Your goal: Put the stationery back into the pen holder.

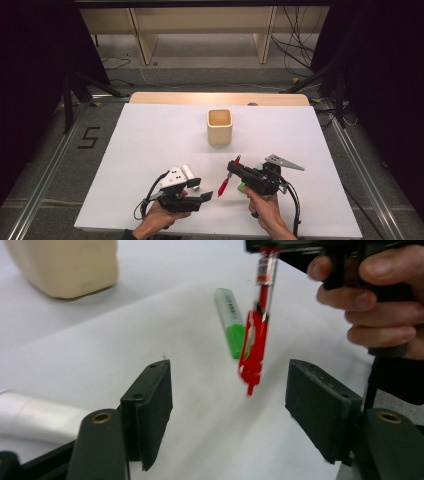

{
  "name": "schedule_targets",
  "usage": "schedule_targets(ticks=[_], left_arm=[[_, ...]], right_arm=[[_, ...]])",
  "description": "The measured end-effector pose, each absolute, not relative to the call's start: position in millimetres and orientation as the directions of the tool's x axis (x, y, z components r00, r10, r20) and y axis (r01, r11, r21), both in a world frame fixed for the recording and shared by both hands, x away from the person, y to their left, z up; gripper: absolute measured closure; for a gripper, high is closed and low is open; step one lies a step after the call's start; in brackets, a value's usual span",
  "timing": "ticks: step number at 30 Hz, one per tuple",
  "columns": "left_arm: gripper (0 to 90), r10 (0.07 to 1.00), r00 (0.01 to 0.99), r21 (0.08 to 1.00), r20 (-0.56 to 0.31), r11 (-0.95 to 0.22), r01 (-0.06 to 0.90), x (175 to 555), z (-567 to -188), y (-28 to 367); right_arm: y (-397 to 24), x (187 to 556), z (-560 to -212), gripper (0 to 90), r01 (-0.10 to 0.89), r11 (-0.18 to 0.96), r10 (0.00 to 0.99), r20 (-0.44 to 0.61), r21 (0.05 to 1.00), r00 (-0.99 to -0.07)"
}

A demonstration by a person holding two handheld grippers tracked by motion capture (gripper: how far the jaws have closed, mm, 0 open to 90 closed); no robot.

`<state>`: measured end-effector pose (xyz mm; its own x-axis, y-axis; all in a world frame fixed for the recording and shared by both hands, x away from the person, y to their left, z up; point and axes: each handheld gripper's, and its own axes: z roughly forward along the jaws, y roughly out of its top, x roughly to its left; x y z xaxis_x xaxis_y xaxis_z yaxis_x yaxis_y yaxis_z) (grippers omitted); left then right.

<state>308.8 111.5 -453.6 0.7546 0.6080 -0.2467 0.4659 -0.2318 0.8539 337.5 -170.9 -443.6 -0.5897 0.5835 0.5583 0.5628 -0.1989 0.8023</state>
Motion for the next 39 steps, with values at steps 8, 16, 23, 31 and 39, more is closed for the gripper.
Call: schedule_targets(ticks=[8,16,23,31,39], left_arm=[[28.2,0.652,0.739,0.86,-0.169,-0.268,0.433,308.3,-455.5,126.9],[26.6,0.671,0.727,0.867,-0.143,-0.27,0.419,307.1,-457.0,139.3],[25.1,0.697,0.705,0.867,-0.132,-0.263,0.422,306.3,-457.4,152.4],[24.6,0.731,0.672,0.866,-0.114,-0.259,0.428,306.4,-457.5,162.7],[22.2,0.732,0.673,0.85,-0.103,-0.288,0.442,302.7,-464.2,163.9]], right_arm=[[-179.2,341.8,-436.6,80.3,0.524,-0.195,0.621,0.518,0.829,-0.588],[-184.8,348.1,-431.0,80.3,0.496,-0.186,0.644,0.487,0.848,-0.59],[-186.0,354.5,-428.2,80.3,0.484,-0.173,0.658,0.466,0.858,-0.591],[-187.0,362.2,-422.5,80.2,0.46,-0.158,0.683,0.433,0.874,-0.588],[-186.2,373.9,-411.8,80.2,0.437,-0.167,0.694,0.42,0.884,-0.585]])
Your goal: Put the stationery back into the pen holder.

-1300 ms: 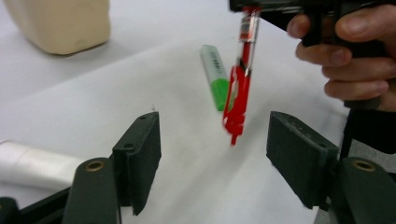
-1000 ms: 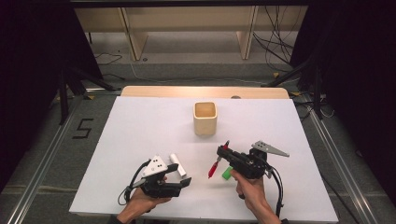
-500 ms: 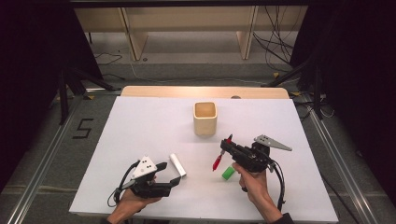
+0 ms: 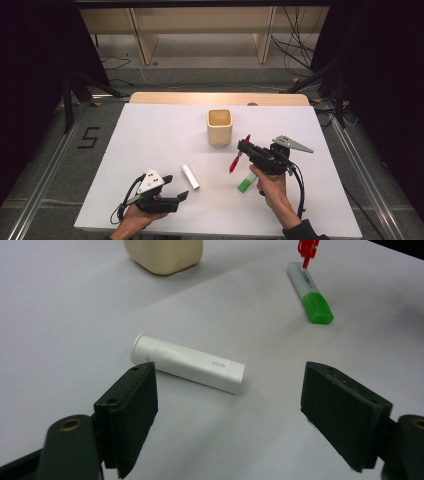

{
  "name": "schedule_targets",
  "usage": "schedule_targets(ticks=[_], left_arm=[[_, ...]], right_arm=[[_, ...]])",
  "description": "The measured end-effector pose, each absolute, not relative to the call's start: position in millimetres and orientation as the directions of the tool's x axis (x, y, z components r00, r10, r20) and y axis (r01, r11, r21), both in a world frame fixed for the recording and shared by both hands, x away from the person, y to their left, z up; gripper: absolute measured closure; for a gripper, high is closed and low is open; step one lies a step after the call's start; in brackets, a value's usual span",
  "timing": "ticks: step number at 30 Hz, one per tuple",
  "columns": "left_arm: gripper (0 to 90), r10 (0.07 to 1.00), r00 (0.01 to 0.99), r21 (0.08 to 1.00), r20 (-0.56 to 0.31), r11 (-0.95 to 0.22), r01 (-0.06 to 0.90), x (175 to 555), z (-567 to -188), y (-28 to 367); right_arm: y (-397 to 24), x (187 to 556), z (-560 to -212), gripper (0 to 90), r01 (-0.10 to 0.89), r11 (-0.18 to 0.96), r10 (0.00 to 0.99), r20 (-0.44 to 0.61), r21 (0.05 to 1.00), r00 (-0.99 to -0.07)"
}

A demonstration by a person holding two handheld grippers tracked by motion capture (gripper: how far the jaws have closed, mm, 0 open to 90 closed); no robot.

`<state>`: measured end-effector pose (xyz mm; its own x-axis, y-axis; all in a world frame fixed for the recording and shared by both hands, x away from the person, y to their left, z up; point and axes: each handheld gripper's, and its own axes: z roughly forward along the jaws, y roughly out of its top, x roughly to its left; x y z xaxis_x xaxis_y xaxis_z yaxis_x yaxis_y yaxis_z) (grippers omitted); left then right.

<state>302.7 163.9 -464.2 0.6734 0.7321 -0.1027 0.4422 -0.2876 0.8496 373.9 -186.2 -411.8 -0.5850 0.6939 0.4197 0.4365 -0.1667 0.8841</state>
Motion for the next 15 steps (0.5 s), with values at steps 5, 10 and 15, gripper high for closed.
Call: schedule_targets(ticks=[5,10,15], left_arm=[[21.1,0.74,0.667,0.849,-0.085,-0.297,0.437,300.8,-465.4,167.1],[20.6,0.74,0.666,0.853,-0.093,-0.286,0.437,299.0,-465.7,170.7],[20.3,0.744,0.662,0.853,-0.092,-0.285,0.438,298.7,-465.7,174.3]], right_arm=[[-182.9,381.0,-400.4,80.1,0.421,-0.164,0.698,0.407,0.892,-0.589],[-180.3,389.3,-389.4,80.1,0.406,-0.171,0.704,0.4,0.898,-0.587],[-176.9,398.8,-378.9,80.1,0.392,-0.167,0.711,0.386,0.905,-0.588]])
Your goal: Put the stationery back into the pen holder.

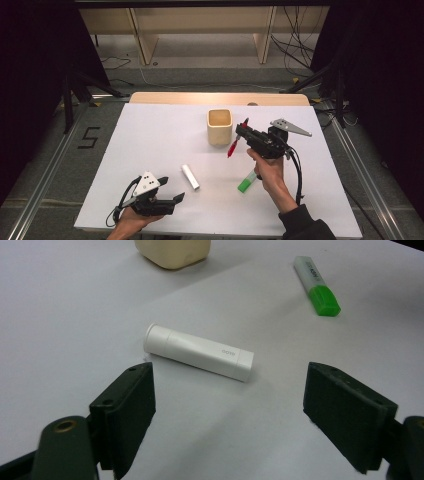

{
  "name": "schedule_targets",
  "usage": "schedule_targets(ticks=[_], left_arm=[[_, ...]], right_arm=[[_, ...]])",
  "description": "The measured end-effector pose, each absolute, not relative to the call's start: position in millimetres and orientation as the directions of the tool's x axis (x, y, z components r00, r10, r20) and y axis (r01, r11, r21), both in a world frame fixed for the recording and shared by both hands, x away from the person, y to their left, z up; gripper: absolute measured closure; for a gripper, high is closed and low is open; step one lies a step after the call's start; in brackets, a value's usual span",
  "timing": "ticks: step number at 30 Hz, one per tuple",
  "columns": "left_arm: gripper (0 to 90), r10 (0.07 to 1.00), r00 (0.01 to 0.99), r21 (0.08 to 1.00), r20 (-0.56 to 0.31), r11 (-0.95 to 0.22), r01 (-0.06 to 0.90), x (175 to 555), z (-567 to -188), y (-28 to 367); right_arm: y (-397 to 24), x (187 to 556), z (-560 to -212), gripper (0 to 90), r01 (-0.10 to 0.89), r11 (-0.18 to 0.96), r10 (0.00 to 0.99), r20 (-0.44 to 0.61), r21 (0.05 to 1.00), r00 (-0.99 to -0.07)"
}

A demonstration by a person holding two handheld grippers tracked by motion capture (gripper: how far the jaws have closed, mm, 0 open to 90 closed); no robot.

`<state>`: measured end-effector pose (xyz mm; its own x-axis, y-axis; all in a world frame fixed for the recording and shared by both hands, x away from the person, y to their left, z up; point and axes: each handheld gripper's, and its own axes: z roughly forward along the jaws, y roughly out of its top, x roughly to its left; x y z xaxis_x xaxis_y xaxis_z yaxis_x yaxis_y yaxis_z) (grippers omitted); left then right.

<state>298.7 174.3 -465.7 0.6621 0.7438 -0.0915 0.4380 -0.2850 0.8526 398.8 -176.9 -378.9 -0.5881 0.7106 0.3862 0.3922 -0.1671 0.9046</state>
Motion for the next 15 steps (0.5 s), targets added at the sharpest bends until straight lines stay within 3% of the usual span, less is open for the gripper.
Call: schedule_targets(ticks=[15], left_arm=[[20.4,0.758,0.645,0.854,-0.099,-0.267,0.446,298.8,-464.5,180.5]], right_arm=[[-166.2,433.0,-358.5,80.1,0.37,-0.175,0.738,0.37,0.913,-0.564]])
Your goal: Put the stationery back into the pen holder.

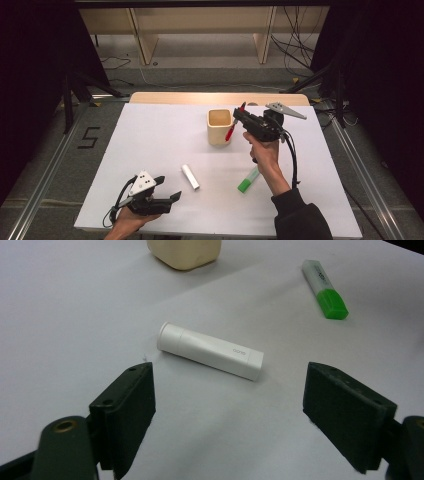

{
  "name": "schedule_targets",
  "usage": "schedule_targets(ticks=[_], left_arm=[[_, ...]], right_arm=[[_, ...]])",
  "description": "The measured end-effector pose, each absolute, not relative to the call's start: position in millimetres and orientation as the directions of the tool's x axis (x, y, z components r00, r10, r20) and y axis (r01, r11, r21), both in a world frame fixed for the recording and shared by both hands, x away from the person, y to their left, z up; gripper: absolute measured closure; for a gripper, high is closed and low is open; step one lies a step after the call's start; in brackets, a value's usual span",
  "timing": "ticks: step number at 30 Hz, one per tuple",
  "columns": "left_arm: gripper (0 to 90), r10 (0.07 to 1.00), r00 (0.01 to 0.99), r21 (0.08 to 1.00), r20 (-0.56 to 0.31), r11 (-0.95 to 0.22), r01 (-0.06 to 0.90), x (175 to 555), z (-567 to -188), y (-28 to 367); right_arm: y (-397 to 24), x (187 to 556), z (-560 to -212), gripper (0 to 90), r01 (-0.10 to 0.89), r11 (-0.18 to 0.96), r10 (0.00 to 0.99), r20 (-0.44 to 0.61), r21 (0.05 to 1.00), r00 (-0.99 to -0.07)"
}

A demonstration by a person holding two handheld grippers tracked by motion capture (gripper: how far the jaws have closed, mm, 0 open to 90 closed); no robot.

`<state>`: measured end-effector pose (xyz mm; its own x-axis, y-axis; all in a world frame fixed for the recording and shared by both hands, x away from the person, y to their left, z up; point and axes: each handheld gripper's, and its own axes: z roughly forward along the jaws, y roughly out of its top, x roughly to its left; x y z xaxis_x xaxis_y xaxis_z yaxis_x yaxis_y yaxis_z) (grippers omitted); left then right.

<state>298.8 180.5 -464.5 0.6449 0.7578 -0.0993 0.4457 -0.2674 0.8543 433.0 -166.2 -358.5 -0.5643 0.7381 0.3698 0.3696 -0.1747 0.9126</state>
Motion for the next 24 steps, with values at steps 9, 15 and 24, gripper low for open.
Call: schedule_targets(ticks=[9,15,24], left_arm=[[20.4,0.759,0.643,0.849,-0.102,-0.27,0.454,298.5,-465.9,179.8],[20.3,0.758,0.643,0.85,-0.108,-0.265,0.455,298.8,-466.2,179.8],[20.4,0.754,0.648,0.852,-0.108,-0.266,0.451,299.1,-466.7,179.9]], right_arm=[[-161.2,454.1,-345.6,80.1,0.356,-0.205,0.758,0.378,0.912,-0.532],[-155.6,466.7,-345.7,80.1,0.357,-0.208,0.778,0.375,0.911,-0.504],[-144.9,486.7,-346.9,80.1,0.362,-0.197,0.81,0.36,0.911,-0.464]])
